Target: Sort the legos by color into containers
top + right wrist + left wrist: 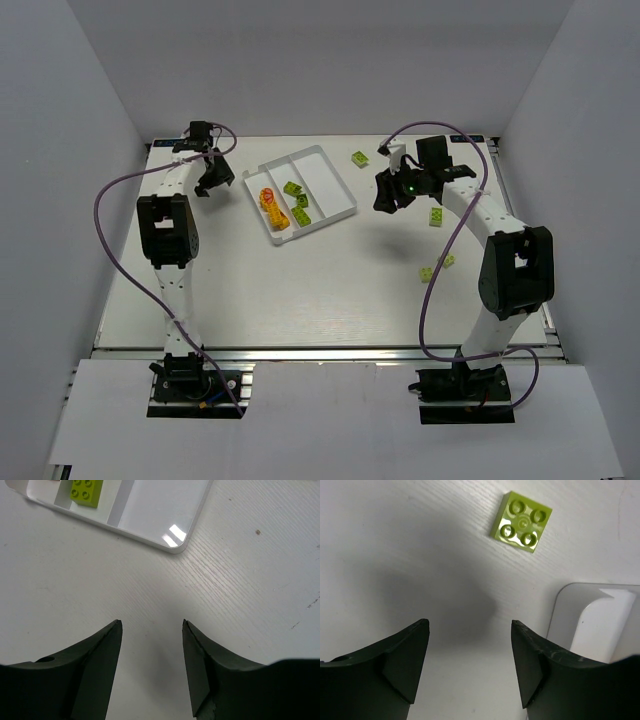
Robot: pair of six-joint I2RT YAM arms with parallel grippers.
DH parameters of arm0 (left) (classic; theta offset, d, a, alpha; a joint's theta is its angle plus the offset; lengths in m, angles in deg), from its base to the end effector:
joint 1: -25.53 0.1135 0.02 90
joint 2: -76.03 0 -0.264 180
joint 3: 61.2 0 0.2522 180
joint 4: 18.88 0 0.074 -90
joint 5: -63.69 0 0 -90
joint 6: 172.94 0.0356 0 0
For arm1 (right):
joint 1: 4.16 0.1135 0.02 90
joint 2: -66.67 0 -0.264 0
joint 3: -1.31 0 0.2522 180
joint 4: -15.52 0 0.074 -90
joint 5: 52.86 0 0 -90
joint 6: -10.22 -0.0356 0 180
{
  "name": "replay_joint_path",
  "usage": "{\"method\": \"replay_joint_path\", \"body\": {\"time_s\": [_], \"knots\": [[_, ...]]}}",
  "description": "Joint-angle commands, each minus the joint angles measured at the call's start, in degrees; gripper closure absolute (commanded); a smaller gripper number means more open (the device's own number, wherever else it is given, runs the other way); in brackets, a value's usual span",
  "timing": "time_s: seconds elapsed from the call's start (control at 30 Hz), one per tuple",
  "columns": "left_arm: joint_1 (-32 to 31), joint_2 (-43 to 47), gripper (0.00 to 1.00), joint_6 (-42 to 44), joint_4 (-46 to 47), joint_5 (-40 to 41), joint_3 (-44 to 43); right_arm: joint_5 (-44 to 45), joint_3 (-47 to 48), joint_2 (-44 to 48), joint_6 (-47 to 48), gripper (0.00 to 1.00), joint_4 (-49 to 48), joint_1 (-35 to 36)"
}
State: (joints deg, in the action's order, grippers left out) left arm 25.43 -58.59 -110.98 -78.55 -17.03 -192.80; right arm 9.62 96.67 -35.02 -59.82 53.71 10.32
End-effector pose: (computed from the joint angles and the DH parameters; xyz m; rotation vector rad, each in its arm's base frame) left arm 0.5074 0.0049 0.1912 -0.6880 2.5500 0.0519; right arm 0.3826 0.1158 0.2702 -0.8991 2.1100 0.5124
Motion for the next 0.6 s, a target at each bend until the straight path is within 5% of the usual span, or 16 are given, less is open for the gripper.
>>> {"method": "replay_joint_path", "body": {"time_s": [0.0,0.57], "knots": [[0.4,1.1,0.23,2.9,2.4,-1.9,-3.5,-0.6,-0.2,2.7,-0.1,0.42,-0.6,-0.4],[1.0,-6.0,0.23,14.9,14.3,-3.7,-8.2,-0.3,4.0,-0.4,0.0,0.42,0.8,-0.3]]}}
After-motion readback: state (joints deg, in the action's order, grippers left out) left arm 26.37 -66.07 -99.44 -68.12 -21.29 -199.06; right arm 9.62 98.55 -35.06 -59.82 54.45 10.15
